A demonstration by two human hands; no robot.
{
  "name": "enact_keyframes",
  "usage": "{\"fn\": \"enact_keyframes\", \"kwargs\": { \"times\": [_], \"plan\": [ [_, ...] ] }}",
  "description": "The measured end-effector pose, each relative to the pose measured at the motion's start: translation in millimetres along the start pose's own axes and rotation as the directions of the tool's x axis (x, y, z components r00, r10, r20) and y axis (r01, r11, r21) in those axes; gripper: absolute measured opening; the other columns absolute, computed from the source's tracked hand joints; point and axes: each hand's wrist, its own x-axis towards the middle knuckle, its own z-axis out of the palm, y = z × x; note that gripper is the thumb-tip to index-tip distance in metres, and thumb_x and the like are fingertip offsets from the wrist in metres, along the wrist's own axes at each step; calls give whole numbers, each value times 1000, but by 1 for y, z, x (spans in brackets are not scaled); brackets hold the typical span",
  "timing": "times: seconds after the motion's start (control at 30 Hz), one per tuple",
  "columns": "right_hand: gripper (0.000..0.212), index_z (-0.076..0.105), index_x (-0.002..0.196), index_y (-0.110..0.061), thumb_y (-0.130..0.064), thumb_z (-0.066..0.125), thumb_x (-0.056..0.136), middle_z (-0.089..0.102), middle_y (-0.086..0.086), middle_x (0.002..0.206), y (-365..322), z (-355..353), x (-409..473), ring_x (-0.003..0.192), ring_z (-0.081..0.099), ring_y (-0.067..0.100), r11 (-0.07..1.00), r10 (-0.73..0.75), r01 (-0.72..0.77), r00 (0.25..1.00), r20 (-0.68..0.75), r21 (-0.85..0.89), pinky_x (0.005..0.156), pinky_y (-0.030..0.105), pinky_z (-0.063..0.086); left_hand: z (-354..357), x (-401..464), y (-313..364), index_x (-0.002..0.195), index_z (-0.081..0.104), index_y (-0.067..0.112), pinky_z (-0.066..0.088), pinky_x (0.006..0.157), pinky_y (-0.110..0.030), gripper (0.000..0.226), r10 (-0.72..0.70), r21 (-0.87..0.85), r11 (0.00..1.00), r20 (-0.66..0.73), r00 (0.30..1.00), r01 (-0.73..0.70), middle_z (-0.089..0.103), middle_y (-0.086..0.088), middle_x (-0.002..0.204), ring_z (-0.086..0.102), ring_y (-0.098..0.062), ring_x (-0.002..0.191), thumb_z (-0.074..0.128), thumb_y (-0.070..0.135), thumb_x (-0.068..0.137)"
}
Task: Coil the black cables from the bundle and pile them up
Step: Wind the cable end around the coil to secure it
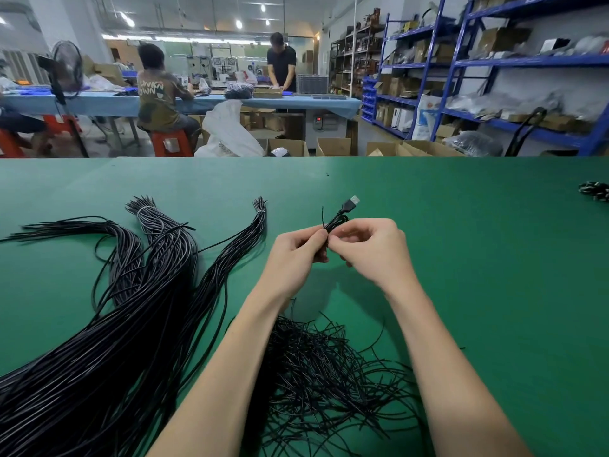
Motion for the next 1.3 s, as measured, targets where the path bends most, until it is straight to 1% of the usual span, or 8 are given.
{"fn": "enact_keyframes", "kwargs": {
  "times": [0.13,0.27,0.4,0.5,0.57,0.8,0.93,1.3],
  "plan": [
    [7,77,67,-26,-23,79,74,70,-13,58,-1,0,0,45,58,-3,1000,11,-11,1000,22,-6,49,9,43,1,1,-2,88,68,-6,42,76,-35,36,18,94,995,-38,999,-14,56,-7,72,48,-14,69,51,22,104],
    [7,78,74,-23,-17,77,78,73,-9,63,1,0,-1,50,63,5,999,35,-34,995,99,-11,60,24,60,5,0,-5,75,68,1,39,71,-33,34,-7,117,993,-162,987,26,57,1,62,46,-15,64,54,22,96],
    [7,76,78,-16,-10,78,82,75,3,68,2,0,0,56,66,12,988,103,-121,979,177,96,72,35,62,6,0,-2,73,73,3,55,79,-44,31,-77,5,997,-209,975,79,58,-1,61,50,-14,63,56,18,93],
    [11,69,82,-6,-6,80,84,72,2,64,3,-2,0,54,63,10,925,187,-257,949,252,280,59,21,57,8,0,1,77,74,-1,56,92,-43,29,-132,-156,983,-203,970,101,65,-6,68,58,-15,68,57,15,94],
    [11,70,90,-4,-6,79,85,72,0,67,6,-6,0,55,62,6,858,227,-348,916,330,377,56,15,53,9,0,2,74,77,3,60,85,-32,32,-147,-243,965,-173,974,102,70,-10,73,63,-16,72,57,14,97],
    [14,68,99,-5,6,68,90,68,13,97,13,-3,1,72,63,12,613,260,-511,850,458,602,63,18,57,7,0,5,95,74,8,55,71,-19,22,-205,-461,874,-60,977,155,72,-2,78,59,-8,64,54,11,101],
    [19,63,98,-8,9,64,91,73,11,91,14,0,2,79,62,15,494,276,-548,835,476,675,61,17,57,6,1,6,104,67,4,56,70,-20,17,-221,-491,855,-51,974,168,74,-7,83,61,-10,65,51,6,102],
    [19,59,92,-8,11,63,90,75,13,81,15,-4,0,63,69,10,450,274,-544,839,470,709,59,15,57,1,-2,10,88,62,3,58,74,-25,11,-196,-484,857,17,981,179,74,-16,90,67,-15,68,58,7,98]
  ]
}}
